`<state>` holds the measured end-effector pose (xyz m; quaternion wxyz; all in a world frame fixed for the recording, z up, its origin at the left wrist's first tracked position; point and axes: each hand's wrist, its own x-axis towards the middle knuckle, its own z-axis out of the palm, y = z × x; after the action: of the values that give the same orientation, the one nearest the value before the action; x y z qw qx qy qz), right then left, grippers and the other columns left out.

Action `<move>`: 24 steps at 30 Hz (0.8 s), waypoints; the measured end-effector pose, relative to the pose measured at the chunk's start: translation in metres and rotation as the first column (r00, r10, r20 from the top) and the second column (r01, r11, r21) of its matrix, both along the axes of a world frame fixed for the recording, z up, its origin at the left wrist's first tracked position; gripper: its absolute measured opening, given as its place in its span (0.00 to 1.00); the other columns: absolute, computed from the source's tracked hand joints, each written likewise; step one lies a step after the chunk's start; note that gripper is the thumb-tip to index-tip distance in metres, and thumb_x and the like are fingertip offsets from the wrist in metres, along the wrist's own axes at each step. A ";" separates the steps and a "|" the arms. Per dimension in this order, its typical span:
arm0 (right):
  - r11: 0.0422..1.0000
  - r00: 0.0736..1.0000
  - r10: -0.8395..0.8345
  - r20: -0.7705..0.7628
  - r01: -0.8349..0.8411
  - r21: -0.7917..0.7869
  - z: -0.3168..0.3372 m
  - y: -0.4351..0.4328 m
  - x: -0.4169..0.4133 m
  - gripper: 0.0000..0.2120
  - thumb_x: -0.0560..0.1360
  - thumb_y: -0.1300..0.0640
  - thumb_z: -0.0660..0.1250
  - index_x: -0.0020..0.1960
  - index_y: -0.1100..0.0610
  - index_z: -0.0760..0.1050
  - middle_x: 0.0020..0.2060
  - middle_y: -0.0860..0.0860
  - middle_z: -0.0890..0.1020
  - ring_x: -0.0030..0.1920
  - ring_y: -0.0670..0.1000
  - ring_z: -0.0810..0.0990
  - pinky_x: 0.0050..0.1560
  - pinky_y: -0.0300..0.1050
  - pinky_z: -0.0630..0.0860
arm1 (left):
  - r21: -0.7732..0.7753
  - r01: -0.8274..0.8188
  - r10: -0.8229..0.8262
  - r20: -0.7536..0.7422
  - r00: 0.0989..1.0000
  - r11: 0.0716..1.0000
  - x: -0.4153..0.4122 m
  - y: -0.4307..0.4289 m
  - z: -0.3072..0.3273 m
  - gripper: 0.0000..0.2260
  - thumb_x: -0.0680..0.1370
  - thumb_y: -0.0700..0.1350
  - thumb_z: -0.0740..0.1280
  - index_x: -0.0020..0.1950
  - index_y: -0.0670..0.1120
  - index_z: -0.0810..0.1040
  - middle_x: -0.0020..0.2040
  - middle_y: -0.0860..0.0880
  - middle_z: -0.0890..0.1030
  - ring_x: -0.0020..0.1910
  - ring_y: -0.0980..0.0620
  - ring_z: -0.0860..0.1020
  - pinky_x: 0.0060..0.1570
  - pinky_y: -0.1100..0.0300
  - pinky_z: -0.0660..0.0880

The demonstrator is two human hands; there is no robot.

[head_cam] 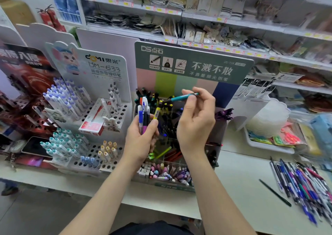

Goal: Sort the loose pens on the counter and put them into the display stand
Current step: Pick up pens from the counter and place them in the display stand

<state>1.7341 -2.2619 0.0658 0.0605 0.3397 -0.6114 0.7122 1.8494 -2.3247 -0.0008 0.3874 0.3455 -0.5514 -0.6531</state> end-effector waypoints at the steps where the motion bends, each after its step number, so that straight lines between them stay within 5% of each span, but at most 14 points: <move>1: 0.999 0.997 0.021 -0.076 -0.018 0.032 0.000 -0.009 -0.002 0.09 0.86 0.64 0.62 0.65 0.64 0.74 0.56 0.55 0.86 0.57 0.47 0.86 0.57 0.40 0.81 | -0.001 -0.042 0.042 -0.011 0.999 0.999 0.000 -0.001 0.000 0.02 0.85 0.46 0.68 0.56 0.49 0.77 0.40 0.44 0.79 0.28 0.47 0.70 0.26 0.57 0.68; 6: 0.909 0.899 0.267 -0.347 -0.116 0.399 -0.012 -0.061 -0.017 0.09 0.85 0.60 0.65 0.63 0.58 0.79 0.49 0.50 0.86 0.47 0.49 0.81 0.49 0.49 0.80 | 0.047 -0.103 0.103 -0.014 0.995 0.994 0.008 -0.006 0.004 0.06 0.87 0.46 0.65 0.61 0.45 0.76 0.42 0.46 0.81 0.30 0.49 0.73 0.29 0.55 0.72; 8: 0.834 0.802 0.297 -0.518 0.046 0.550 -0.020 -0.076 -0.020 0.10 0.84 0.55 0.66 0.61 0.53 0.83 0.50 0.50 0.85 0.53 0.56 0.76 0.51 0.57 0.76 | 0.064 -0.083 0.084 -0.003 0.996 0.994 0.012 -0.006 0.004 0.08 0.87 0.47 0.65 0.62 0.44 0.76 0.43 0.45 0.82 0.31 0.49 0.74 0.31 0.53 0.73; 12: 0.746 0.683 0.285 -0.673 0.283 0.603 -0.016 -0.082 -0.026 0.11 0.83 0.50 0.65 0.60 0.44 0.85 0.56 0.53 0.81 0.57 0.63 0.72 0.51 0.56 0.67 | 0.165 -0.055 0.061 -0.032 0.998 0.985 0.017 -0.006 0.004 0.15 0.86 0.51 0.66 0.62 0.39 0.75 0.45 0.44 0.83 0.32 0.50 0.75 0.29 0.55 0.71; 16: 0.657 0.608 0.398 -0.687 0.334 0.676 -0.007 -0.082 -0.031 0.12 0.84 0.48 0.63 0.62 0.47 0.82 0.56 0.55 0.80 0.60 0.64 0.73 0.56 0.59 0.69 | 0.232 -0.054 0.079 -0.097 0.992 0.971 0.017 -0.003 0.005 0.14 0.86 0.52 0.65 0.54 0.40 0.77 0.44 0.42 0.81 0.32 0.50 0.74 0.28 0.57 0.69; 24: 0.600 0.736 0.420 -0.531 0.213 0.771 0.002 -0.086 -0.029 0.11 0.81 0.45 0.68 0.59 0.49 0.82 0.54 0.51 0.83 0.60 0.59 0.77 0.63 0.58 0.70 | 0.311 -0.209 0.253 -0.107 0.961 0.927 0.004 0.001 0.011 0.12 0.87 0.49 0.65 0.49 0.42 0.77 0.38 0.44 0.79 0.29 0.51 0.71 0.26 0.59 0.68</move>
<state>1.7052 -2.3477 0.0673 0.0729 0.5987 -0.7733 0.1956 1.8538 -2.3235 0.0097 0.4446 0.4139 -0.3727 -0.7015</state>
